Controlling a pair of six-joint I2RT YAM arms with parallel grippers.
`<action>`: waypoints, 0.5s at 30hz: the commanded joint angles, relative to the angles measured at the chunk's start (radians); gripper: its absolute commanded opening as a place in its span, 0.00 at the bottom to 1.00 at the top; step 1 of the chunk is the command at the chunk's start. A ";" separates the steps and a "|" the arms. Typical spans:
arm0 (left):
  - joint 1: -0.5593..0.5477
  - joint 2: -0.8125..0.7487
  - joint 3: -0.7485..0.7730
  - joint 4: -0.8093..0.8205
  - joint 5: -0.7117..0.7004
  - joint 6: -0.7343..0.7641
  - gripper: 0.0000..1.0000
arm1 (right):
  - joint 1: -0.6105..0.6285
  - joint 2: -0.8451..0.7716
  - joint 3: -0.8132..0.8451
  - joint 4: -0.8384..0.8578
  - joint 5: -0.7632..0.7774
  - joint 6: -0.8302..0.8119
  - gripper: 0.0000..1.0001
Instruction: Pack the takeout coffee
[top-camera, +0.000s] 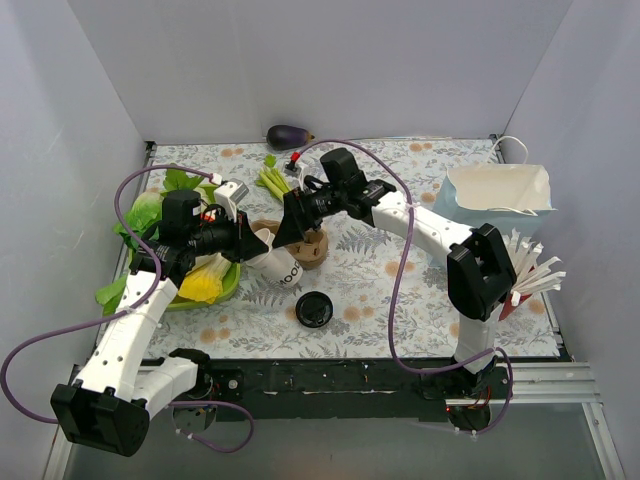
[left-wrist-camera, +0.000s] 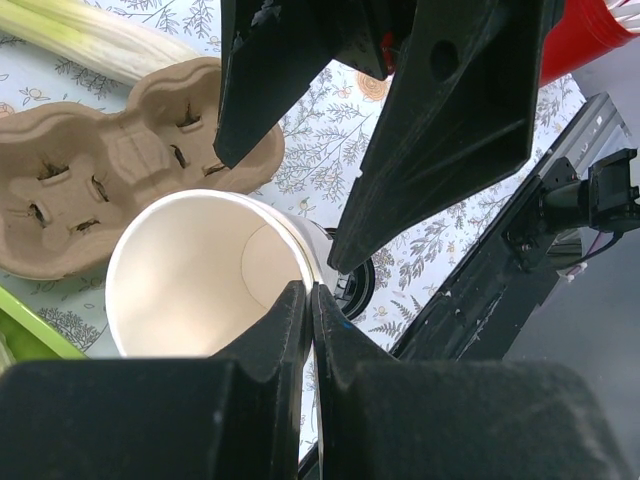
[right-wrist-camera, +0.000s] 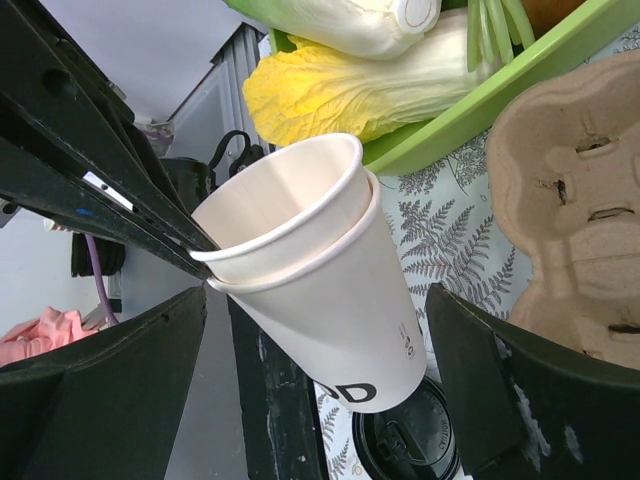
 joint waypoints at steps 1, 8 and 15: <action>-0.004 -0.018 -0.005 0.015 0.027 -0.006 0.00 | -0.003 0.022 0.035 0.037 -0.022 0.014 0.98; -0.004 -0.018 0.000 0.019 0.045 -0.015 0.00 | 0.000 0.043 0.042 0.023 0.000 0.009 0.98; -0.004 -0.001 0.006 0.026 0.059 -0.058 0.00 | 0.031 0.068 0.062 -0.021 0.053 -0.019 0.98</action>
